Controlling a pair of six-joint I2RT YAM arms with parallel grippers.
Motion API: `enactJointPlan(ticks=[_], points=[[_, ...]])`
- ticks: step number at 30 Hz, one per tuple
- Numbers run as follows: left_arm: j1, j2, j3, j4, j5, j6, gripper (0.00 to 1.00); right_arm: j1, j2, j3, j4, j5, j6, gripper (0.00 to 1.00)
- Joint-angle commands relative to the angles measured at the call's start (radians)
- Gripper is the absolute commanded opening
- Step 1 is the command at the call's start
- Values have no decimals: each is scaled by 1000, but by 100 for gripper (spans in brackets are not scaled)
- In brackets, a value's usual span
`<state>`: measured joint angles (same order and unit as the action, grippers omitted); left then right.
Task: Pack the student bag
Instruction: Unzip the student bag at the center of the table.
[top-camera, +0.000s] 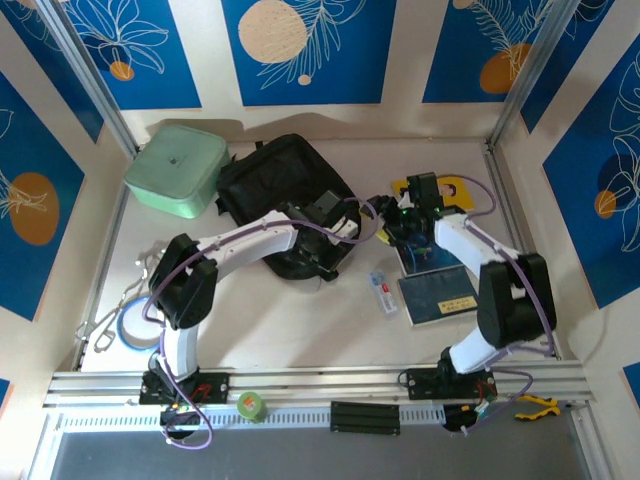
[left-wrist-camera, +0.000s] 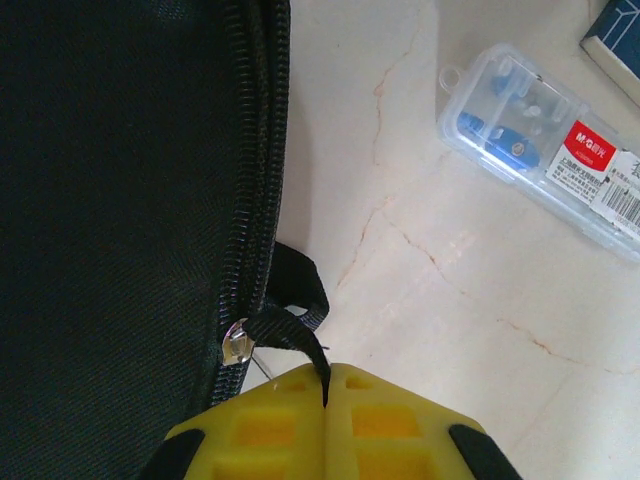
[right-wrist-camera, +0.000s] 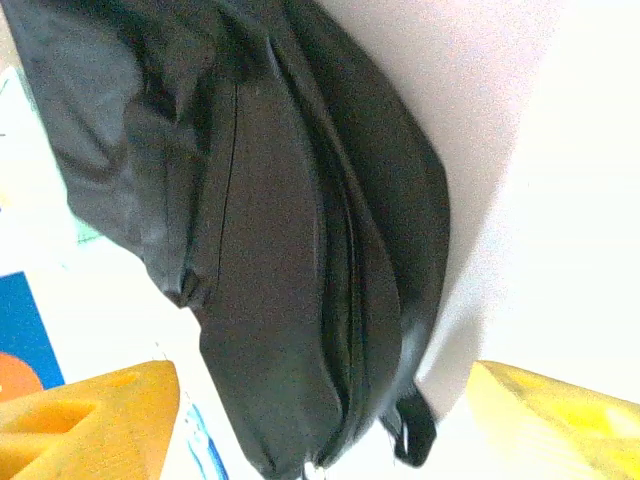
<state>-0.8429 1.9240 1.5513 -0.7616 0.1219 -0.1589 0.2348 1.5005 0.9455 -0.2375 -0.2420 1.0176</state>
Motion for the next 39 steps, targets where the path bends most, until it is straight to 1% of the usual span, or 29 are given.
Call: enactJointPlan(ticks=[1,7,11,14,15,17,20,22,25,27,31,36,39], points=[[-4,-12,5,-9,-15,-27,0,32,-17,-82,44,21,129,76],[-4,-59,-40,31,-11,-31,0,71,64,-56,83,-10,178,75],[-4,-53,-42,29,0,-28,0,98,132,-36,137,-51,194,78],[-4,-54,-37,25,-5,-24,0,111,180,-22,145,-60,211,78],[-4,-57,-36,25,-7,-23,0,114,194,-19,148,-57,215,76],[-4,-60,-36,21,-11,-23,0,114,215,-13,148,-57,216,69],[-3,-68,-39,-7,-28,-15,0,111,234,6,119,-42,198,50],[-2,-75,-39,-47,-25,18,0,106,246,31,67,-16,168,35],[11,-87,-35,-129,-47,83,0,97,254,55,14,25,141,26],[25,-94,-32,-189,-68,102,0,93,253,58,7,40,142,24],[49,-112,-48,-273,-95,119,0,94,249,62,4,67,145,23],[71,-122,-77,-334,-72,150,0,95,249,64,-11,86,147,22],[94,-119,-92,-355,-98,153,0,96,250,64,-14,90,145,21]])
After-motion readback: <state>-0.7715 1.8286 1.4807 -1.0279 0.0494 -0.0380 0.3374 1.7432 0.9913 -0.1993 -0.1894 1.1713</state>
